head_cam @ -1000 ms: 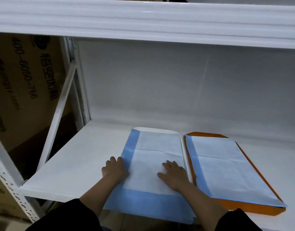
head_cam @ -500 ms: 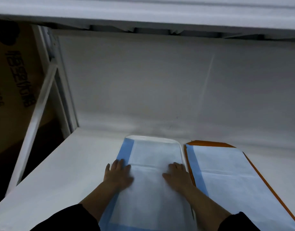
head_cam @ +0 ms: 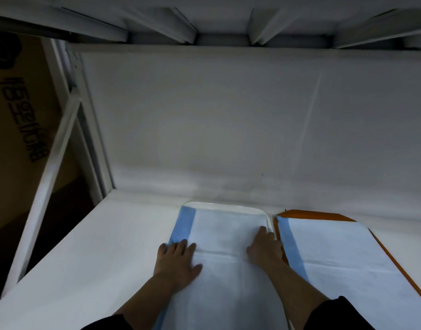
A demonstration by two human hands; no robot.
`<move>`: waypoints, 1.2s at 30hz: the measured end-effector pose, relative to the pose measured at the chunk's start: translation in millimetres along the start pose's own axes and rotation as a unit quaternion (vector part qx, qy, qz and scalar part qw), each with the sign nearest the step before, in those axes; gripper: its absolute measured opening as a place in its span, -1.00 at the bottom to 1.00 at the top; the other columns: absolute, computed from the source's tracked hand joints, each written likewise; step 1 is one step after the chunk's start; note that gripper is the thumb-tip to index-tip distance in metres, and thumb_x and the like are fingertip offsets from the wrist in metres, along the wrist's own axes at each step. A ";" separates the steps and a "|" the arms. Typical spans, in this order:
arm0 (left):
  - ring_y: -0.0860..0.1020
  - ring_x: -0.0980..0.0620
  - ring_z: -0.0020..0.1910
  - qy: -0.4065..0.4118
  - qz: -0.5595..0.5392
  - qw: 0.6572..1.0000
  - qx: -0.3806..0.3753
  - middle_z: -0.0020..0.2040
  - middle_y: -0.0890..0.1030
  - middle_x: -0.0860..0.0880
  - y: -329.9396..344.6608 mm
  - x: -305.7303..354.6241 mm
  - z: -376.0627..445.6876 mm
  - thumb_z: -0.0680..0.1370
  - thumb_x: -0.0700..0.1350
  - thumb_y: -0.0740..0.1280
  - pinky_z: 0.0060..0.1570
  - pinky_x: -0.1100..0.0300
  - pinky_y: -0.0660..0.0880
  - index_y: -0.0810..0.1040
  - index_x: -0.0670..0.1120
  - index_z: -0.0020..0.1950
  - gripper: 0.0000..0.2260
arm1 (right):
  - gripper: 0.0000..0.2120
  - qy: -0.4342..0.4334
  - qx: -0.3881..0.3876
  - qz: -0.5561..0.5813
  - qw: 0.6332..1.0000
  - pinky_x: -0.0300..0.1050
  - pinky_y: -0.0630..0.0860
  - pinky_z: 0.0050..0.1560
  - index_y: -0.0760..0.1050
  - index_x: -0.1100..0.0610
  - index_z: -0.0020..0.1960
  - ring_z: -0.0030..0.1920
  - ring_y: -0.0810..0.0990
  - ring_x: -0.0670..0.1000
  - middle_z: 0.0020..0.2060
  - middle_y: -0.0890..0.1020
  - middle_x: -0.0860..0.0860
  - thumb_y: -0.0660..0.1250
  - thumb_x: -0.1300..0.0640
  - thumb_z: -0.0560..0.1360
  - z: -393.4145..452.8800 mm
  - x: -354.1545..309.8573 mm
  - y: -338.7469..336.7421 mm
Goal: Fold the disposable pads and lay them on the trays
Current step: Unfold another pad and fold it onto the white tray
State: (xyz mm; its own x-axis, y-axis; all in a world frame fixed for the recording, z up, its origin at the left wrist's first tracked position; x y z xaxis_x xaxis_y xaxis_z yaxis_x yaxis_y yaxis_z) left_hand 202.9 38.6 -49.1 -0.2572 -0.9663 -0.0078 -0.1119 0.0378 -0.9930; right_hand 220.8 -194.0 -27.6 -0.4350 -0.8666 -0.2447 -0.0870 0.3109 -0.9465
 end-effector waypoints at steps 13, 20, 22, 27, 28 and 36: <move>0.19 -0.06 0.46 0.003 0.007 1.000 0.014 0.49 0.20 0.02 -1.5 -0.8 5.1 0.19 0.37 -0.26 0.43 -0.07 -0.03 0.15 0.10 0.48 -0.11 | -0.46 0.005 -0.046 -0.039 0.998 -0.09 0.48 0.13 0.38 0.19 0.34 0.31 0.45 0.08 0.28 0.48 0.08 0.39 -0.01 0.45 21.4 2.1 -14.7; 0.17 -0.08 0.47 -0.002 0.013 1.000 -0.004 0.50 0.19 0.01 -2.2 -2.6 6.2 0.36 0.37 -0.12 0.45 -0.08 -0.05 0.14 0.10 0.49 -0.26 | -0.49 0.009 -0.092 0.010 0.996 -0.06 0.51 0.14 0.40 0.16 0.29 0.20 0.54 0.11 0.19 0.54 0.08 0.41 -0.02 0.41 24.4 3.8 -12.6; 0.17 -0.10 0.48 -0.002 0.018 1.000 -0.010 0.51 0.18 -0.01 -2.7 -2.2 6.8 0.40 0.36 -0.07 0.45 -0.09 -0.05 0.13 0.10 0.49 -0.30 | -0.53 0.001 -0.057 0.009 0.998 -0.08 0.44 0.08 0.39 0.12 0.26 0.22 0.49 0.11 0.21 0.49 0.09 0.37 -0.01 0.41 20.5 5.7 -9.8; 0.21 -0.12 0.45 0.003 0.017 1.000 -0.010 0.48 0.23 -0.02 -6.8 1.3 8.2 0.19 0.37 -0.23 0.44 -0.10 -0.05 0.19 0.09 0.46 -0.12 | -0.43 0.026 -0.073 0.292 0.953 -0.08 0.51 -0.07 0.36 0.34 0.28 -0.03 0.53 0.12 0.05 0.53 0.18 0.43 0.10 0.38 24.3 0.9 -8.9; 0.22 -0.12 0.45 0.001 0.016 1.000 -0.011 0.47 0.25 -0.03 -8.0 2.6 8.0 0.18 0.37 -0.23 0.44 -0.10 -0.05 0.20 0.08 0.45 -0.12 | -0.37 0.041 -0.064 0.358 0.931 -0.09 0.49 -0.05 0.31 0.39 0.33 0.00 0.53 0.16 0.07 0.52 0.21 0.45 0.15 0.38 23.6 0.6 -13.1; 0.17 -0.10 0.49 -0.033 -0.038 0.997 -0.055 0.49 0.18 -0.06 -32.6 17.9 12.7 0.50 0.18 0.18 0.45 -0.11 -0.06 0.15 0.03 0.48 -0.41 | -0.61 -0.025 0.012 0.512 0.859 0.01 0.50 0.01 0.43 0.34 0.29 0.08 0.55 0.20 0.12 0.56 0.24 0.33 0.37 0.46 14.8 0.3 -48.5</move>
State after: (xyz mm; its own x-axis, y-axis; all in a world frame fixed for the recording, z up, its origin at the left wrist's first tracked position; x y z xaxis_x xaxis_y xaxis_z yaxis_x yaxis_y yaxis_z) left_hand 214.1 16.9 -18.3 -0.1813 -0.9818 0.0562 -0.2346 -0.0124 -0.9720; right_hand 238.2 -215.1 15.1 -0.2336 -0.1597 -0.9591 0.3375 0.9118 -0.2340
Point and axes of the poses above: each hand's wrist, its own z-axis towards the middle knuckle, its own y-axis out of the palm, x = y × z, the point moved 1 cm from there along z, towards the middle knuckle
